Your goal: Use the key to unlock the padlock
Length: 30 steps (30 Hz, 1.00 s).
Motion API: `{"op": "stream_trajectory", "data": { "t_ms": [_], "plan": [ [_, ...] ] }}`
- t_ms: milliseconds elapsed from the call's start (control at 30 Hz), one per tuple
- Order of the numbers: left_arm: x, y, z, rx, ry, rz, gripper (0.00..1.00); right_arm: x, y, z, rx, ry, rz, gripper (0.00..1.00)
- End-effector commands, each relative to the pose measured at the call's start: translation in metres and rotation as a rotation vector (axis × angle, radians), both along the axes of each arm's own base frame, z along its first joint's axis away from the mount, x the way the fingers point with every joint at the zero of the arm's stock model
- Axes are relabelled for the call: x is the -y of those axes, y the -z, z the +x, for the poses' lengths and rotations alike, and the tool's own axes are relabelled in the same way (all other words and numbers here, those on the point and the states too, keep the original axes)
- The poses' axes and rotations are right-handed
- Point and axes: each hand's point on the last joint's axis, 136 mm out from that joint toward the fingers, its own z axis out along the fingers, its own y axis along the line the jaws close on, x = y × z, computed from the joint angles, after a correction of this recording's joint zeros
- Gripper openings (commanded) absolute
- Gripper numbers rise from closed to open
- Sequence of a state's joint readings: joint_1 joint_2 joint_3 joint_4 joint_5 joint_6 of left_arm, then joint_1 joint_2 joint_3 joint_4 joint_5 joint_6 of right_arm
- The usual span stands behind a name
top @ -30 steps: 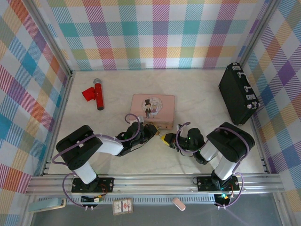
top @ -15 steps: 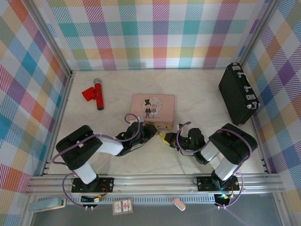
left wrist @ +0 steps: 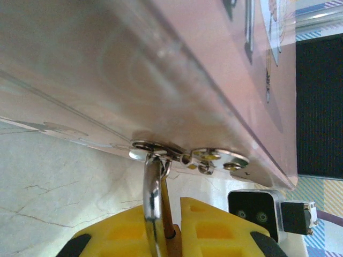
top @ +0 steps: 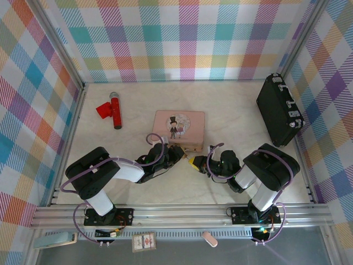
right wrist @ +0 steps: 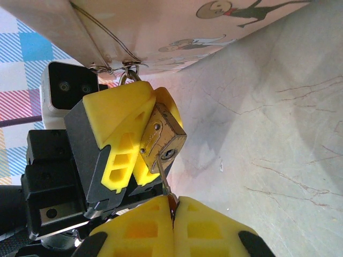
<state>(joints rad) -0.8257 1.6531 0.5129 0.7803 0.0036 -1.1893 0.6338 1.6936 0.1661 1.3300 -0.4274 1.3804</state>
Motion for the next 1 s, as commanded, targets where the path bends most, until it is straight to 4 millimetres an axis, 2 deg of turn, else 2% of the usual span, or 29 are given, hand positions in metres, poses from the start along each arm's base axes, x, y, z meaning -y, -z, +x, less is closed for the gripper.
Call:
{"op": "stream_trajectory", "data": {
  "t_ms": [0, 400, 967],
  "plan": [
    [0.009, -0.049, 0.008, 0.097, 0.009, -0.133, 0.00, 0.002, -0.001, 0.004, 0.017, 0.016, 0.005, 0.00],
    [0.010, -0.044, 0.009, 0.104, 0.012, -0.128, 0.00, 0.004, 0.002, -0.002, 0.016, 0.009, -0.008, 0.00],
    [0.021, -0.050, 0.003, 0.107, 0.046, -0.153, 0.00, -0.007, -0.006, 0.008, 0.036, 0.003, 0.029, 0.00]
  ]
}}
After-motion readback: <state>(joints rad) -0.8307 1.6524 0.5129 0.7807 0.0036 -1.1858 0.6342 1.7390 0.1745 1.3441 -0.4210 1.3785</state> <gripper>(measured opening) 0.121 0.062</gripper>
